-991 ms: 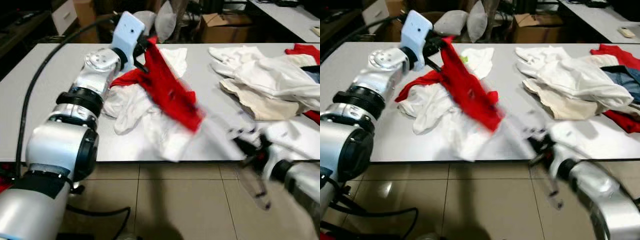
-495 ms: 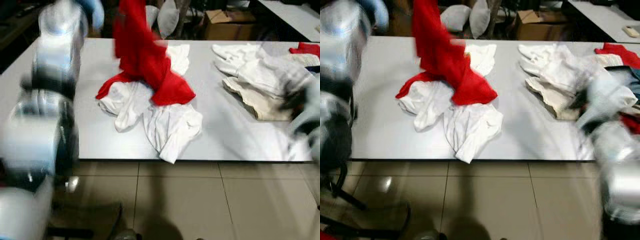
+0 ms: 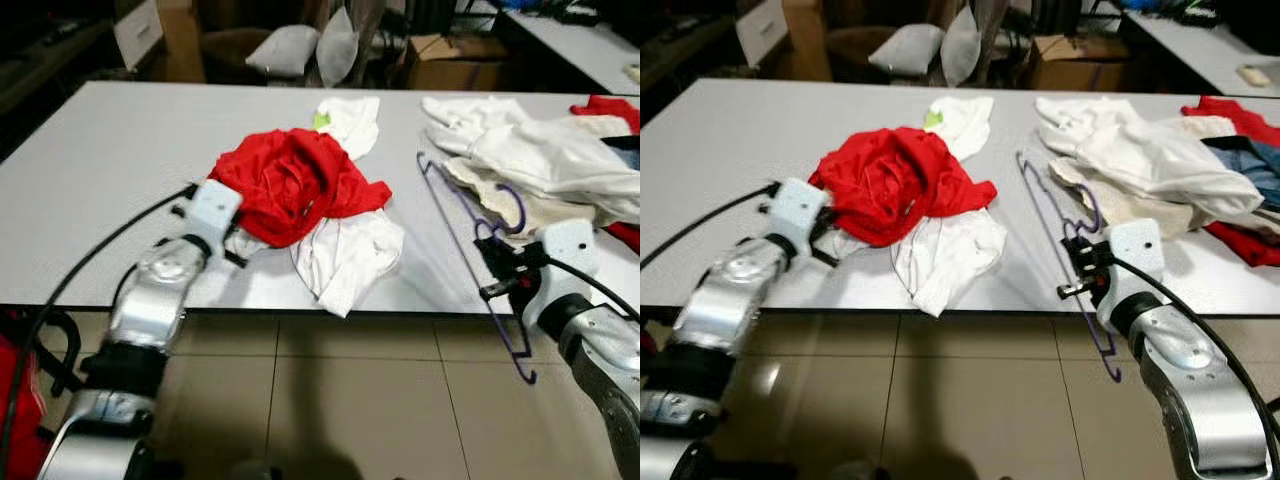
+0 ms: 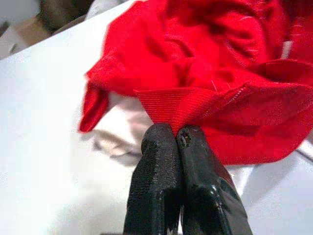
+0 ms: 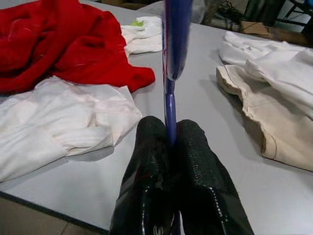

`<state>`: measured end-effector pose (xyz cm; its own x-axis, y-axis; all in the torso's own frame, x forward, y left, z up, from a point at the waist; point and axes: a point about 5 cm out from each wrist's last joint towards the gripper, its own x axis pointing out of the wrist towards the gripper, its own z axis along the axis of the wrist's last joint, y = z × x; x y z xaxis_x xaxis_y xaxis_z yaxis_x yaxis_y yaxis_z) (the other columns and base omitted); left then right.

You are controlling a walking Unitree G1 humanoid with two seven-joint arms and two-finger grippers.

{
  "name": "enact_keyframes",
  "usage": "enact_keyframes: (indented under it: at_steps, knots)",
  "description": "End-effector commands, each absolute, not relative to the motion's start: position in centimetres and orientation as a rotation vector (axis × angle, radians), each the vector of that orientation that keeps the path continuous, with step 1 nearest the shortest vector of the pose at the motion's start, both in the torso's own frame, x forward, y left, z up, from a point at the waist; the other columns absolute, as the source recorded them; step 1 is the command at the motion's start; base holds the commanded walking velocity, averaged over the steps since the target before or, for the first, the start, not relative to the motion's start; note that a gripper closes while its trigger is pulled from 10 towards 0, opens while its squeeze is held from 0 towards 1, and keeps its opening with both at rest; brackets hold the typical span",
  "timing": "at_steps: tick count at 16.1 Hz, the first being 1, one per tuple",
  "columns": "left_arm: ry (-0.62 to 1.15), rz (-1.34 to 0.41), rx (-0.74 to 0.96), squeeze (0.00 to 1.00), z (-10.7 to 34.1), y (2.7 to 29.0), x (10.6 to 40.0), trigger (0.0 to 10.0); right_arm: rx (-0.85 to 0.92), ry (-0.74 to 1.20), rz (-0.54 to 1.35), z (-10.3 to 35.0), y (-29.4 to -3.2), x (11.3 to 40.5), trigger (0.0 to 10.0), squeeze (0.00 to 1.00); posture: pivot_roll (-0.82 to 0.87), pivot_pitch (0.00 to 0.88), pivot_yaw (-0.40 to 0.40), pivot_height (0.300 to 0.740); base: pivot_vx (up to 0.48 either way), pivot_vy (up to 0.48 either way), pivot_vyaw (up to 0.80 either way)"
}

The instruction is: Hang hanger

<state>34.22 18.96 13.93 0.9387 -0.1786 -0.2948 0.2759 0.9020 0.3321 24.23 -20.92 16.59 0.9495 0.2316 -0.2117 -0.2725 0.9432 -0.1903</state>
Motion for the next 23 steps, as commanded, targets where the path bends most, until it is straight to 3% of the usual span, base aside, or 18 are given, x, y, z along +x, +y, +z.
enact_keyframes:
  at_steps: [1,4,7,8,11,16,20,23]
  knots:
    - [0.248,-0.163,0.369,0.0,15.2,20.2,34.3,0.0,-0.23,0.154,0.279,17.3,-20.7,24.2,10.0,0.0,-0.02,0.0,-0.002,0.74,0.0,0.0,0.0]
    - [0.207,0.057,0.227,0.0,16.9,23.5,33.9,0.0,-0.162,0.115,0.36,17.6,-19.7,24.1,10.0,0.0,-0.01,0.0,-0.004,0.74,0.0,0.0,0.0]
    - [0.188,-0.058,0.202,0.0,17.1,21.5,33.4,0.0,-0.025,0.066,0.587,18.4,-17.4,22.9,10.0,0.0,0.0,0.0,-0.005,0.74,0.0,0.0,0.0]
    - [0.156,-0.102,0.209,0.0,17.3,20.4,33.4,0.0,-0.038,0.105,0.715,17.7,-16.5,22.3,10.0,0.0,0.0,0.0,-0.007,0.74,0.0,0.0,0.0]
    - [0.103,-0.087,0.186,0.0,18.1,19.7,33.4,0.0,-0.071,0.193,0.811,16.6,-16.3,22.3,10.0,0.0,0.0,0.0,-0.022,0.74,0.0,0.0,0.0]
    - [-0.108,-0.146,0.165,0.0,21.9,18.9,33.8,0.0,-0.055,0.228,0.841,16.1,-16.6,22.8,10.0,0.0,0.01,0.0,-0.033,0.74,0.0,0.0,0.0]
    - [-0.171,-0.16,0.147,0.0,22.9,18.6,33.8,0.0,-0.052,0.232,0.852,16.0,-16.7,23.0,10.0,0.0,0.01,0.0,-0.037,0.74,0.0,0.0,0.0]
    - [-0.207,-0.309,0.162,0.0,23.1,17.2,33.1,0.0,-0.045,0.223,0.84,16.0,-16.7,23.6,10.0,0.0,0.01,0.0,-0.037,0.74,0.0,0.0,0.0]
